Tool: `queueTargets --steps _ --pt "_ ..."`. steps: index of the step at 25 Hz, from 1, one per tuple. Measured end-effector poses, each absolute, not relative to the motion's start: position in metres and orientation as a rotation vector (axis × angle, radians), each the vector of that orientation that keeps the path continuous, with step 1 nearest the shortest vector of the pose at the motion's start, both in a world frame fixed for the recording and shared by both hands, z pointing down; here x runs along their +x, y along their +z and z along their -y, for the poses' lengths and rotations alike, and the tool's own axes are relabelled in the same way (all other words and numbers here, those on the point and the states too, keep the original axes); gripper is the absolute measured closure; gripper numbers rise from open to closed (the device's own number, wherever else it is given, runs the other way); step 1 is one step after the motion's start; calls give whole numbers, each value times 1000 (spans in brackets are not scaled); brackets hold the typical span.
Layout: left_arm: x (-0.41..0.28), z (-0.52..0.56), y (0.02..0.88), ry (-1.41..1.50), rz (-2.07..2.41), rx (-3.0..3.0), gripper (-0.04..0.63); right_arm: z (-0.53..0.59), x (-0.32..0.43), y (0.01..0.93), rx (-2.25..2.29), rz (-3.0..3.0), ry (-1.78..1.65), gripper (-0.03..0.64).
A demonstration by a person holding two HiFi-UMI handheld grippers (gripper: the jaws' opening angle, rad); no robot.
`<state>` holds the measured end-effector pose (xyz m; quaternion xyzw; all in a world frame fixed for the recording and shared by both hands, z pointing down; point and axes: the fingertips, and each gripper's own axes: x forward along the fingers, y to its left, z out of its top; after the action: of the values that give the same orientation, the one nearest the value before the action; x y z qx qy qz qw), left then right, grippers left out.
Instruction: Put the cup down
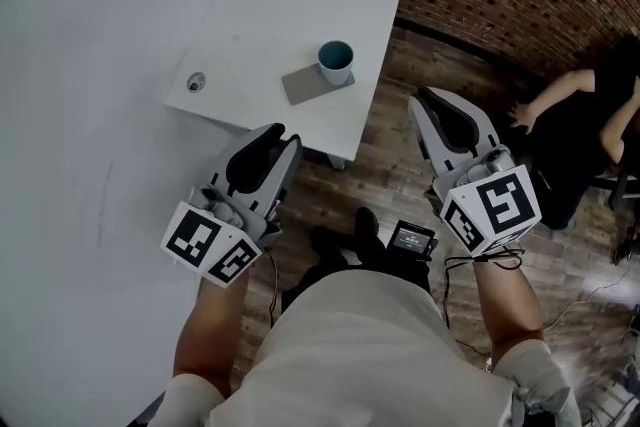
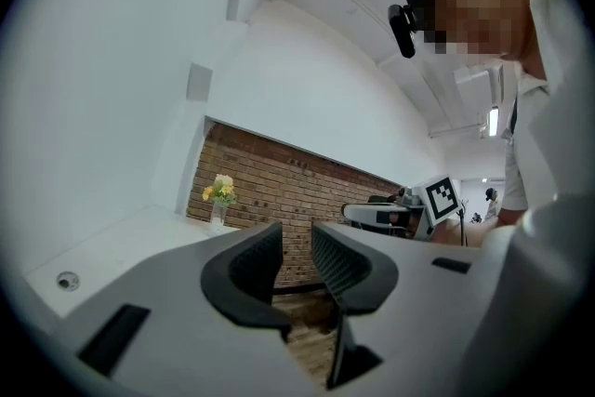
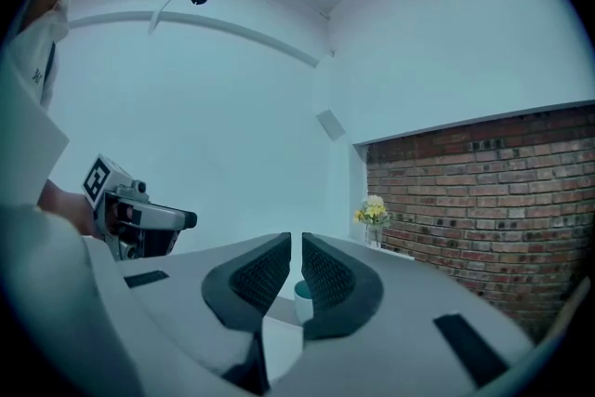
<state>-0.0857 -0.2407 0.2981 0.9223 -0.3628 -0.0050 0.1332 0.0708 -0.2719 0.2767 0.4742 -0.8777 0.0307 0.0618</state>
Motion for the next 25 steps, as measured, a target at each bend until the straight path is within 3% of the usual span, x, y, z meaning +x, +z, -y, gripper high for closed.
queueTargets --steps 25 --pt "-94 163 330 37 951 2609 506 210 75 307 1487 2576 264 604"
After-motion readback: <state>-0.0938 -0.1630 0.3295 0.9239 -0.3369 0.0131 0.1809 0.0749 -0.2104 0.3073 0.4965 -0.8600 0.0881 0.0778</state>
